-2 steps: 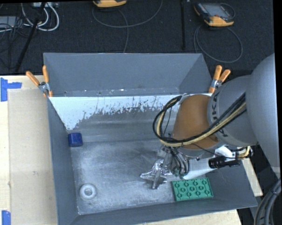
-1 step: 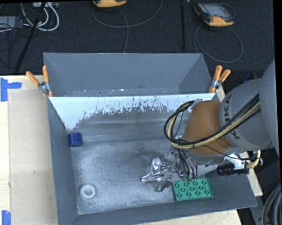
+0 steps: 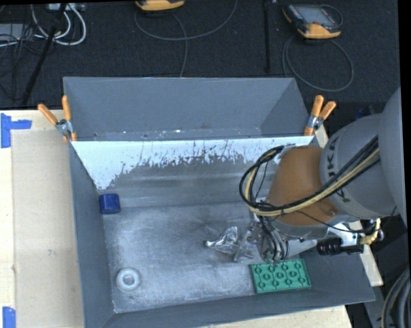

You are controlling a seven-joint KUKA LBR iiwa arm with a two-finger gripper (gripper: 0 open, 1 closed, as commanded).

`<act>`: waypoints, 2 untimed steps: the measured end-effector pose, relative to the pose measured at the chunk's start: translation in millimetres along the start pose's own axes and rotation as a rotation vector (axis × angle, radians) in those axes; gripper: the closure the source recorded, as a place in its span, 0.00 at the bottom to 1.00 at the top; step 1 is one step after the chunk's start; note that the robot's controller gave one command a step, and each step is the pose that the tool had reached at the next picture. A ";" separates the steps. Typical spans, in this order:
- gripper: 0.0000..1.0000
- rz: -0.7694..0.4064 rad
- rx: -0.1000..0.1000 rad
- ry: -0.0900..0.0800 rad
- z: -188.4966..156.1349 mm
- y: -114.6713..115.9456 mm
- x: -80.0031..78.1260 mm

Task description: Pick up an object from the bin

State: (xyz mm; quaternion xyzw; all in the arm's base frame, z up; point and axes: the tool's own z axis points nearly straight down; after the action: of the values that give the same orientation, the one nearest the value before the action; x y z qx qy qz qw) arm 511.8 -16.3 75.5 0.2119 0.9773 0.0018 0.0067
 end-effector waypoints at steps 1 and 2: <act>1.00 -0.002 0.005 0.011 -30.7 0.6 -0.9; 1.00 -0.004 0.005 0.012 -54.0 1.2 -1.5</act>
Offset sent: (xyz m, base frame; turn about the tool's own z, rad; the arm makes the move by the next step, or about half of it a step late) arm 0.0000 0.0001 0.0295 -0.0001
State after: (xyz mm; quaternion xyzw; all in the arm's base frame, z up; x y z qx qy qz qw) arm 512.8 -15.8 129.4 0.2099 0.9777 0.0005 0.0003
